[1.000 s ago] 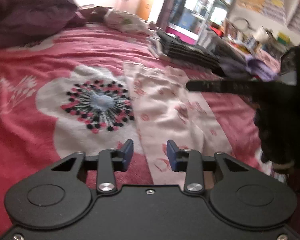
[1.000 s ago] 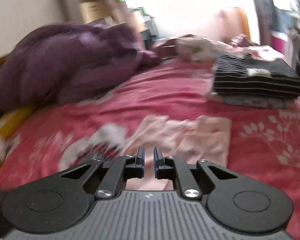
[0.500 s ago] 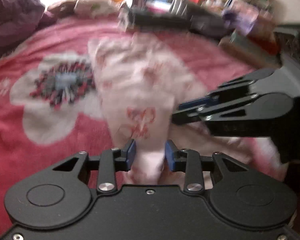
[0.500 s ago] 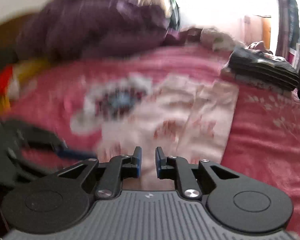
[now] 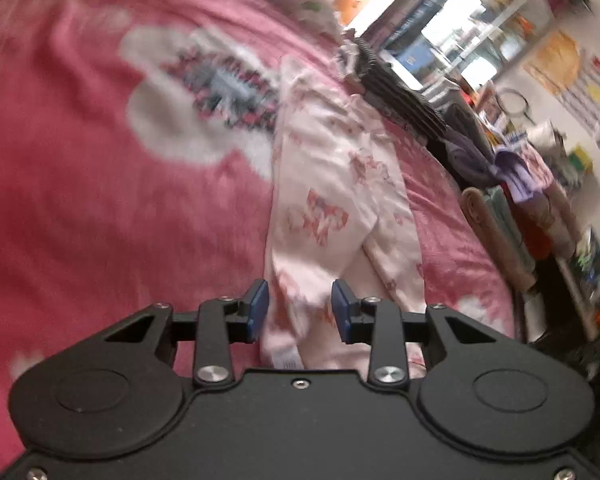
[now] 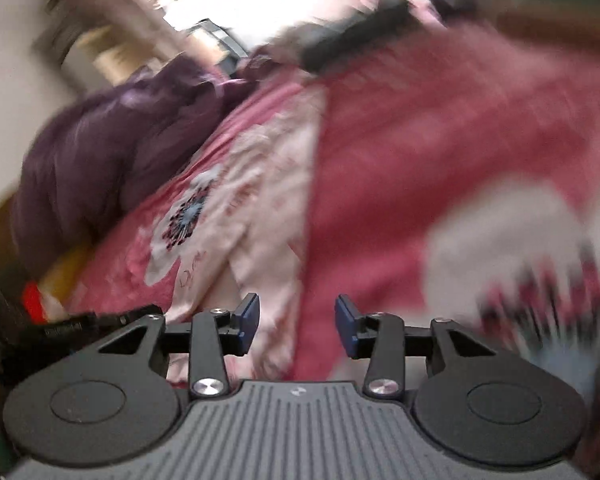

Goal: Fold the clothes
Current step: 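Close both tools on the tagged hem end of the pink strip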

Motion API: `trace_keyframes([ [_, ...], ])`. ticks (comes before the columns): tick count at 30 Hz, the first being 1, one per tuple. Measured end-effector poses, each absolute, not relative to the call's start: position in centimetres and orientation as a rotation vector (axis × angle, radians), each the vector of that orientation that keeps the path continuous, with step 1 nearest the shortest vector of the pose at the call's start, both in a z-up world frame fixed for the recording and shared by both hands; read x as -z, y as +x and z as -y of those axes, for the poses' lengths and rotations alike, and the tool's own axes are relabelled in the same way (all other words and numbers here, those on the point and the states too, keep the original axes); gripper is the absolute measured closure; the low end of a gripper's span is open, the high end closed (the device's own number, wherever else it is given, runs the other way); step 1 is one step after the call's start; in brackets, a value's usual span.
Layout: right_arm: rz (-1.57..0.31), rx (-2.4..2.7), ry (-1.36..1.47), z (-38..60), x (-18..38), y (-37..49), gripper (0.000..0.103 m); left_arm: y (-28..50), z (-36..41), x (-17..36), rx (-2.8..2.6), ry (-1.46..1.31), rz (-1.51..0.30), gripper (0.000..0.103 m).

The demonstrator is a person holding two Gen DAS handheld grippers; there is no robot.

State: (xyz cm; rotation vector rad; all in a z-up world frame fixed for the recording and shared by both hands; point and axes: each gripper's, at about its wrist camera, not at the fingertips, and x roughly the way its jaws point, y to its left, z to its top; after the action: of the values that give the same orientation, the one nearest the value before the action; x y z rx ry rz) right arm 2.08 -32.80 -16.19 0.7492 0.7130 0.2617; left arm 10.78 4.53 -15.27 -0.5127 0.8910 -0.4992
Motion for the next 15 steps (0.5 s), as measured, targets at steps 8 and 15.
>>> trace_keyframes([
  [8, -0.702, -0.312, 0.843, 31.1, 17.7, 2.7, 0.052, 9.4, -6.8, 17.1, 0.447, -0.873, -0.929, 0.071],
  [15, -0.697, -0.306, 0.986, 31.3, 18.1, 2.6, 0.054, 9.5, -7.3, 18.2, 0.400, -1.037, -0.916, 0.071],
])
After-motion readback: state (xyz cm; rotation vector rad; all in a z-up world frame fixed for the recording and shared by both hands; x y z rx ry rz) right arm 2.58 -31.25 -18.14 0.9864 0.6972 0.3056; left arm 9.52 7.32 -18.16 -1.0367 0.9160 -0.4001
